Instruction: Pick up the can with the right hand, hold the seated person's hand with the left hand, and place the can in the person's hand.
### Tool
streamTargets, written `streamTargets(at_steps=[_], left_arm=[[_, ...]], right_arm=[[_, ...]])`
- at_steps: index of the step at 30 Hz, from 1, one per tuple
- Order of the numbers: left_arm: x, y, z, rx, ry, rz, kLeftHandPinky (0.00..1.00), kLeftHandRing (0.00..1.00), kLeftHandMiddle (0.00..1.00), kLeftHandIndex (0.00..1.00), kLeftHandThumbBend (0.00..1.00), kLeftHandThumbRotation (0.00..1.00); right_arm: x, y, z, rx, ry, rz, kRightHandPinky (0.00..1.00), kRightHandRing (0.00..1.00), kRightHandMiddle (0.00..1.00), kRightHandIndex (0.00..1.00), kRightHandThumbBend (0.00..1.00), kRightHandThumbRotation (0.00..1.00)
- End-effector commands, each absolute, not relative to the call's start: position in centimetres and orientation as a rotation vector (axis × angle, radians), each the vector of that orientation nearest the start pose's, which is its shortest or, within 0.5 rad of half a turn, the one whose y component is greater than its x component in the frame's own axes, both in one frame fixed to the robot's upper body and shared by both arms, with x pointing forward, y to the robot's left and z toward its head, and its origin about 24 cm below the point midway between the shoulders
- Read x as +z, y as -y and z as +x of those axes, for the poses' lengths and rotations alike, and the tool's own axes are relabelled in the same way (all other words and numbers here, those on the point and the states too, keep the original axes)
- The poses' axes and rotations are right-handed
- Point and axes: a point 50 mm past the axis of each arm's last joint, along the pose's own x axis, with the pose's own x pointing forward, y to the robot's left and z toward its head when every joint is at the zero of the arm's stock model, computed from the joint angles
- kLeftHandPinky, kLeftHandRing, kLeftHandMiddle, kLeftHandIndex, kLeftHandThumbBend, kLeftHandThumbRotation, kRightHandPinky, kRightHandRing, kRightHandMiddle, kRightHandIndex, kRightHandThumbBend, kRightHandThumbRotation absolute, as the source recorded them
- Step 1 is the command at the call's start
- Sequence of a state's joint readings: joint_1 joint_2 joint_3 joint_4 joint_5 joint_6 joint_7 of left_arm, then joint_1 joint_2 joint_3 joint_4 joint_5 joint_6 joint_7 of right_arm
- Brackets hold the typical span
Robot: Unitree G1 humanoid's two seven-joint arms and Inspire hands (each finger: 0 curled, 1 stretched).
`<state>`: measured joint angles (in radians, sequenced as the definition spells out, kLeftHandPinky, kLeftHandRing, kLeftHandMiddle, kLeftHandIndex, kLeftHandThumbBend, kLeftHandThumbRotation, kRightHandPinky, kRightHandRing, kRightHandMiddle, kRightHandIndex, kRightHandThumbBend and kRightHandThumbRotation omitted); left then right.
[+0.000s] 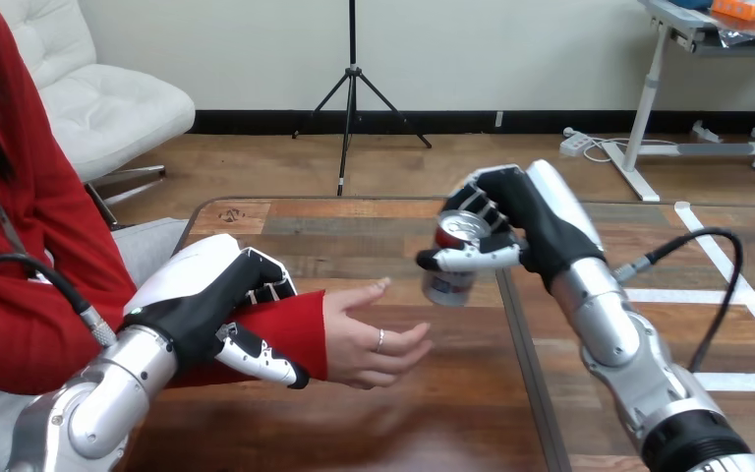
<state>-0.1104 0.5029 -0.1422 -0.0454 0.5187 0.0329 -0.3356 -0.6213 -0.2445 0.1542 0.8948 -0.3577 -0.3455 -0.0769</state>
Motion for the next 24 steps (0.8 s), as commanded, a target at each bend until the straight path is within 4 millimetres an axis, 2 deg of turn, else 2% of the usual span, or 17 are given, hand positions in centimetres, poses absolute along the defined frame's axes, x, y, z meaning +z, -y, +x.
streamTargets(at_steps=[1, 24], left_arm=[[14.1, -14.9, 29.7, -0.366, 0.322, 0.967, 0.29, 0.34, 0.42, 0.44, 0.73, 0.00], [15.5, -14.1, 30.5, -0.300, 0.416, 0.908, 0.28, 0.33, 0.42, 0.42, 0.72, 0.00]], right_arm=[[13.9, 11.8, 37.8, 0.202, 0.401, -0.653, 0.31, 0.35, 0.40, 0.43, 0.77, 0.00], [14.1, 9.7, 36.6, 0.290, 0.443, -0.625, 0.30, 0.34, 0.38, 0.42, 0.76, 0.00]])
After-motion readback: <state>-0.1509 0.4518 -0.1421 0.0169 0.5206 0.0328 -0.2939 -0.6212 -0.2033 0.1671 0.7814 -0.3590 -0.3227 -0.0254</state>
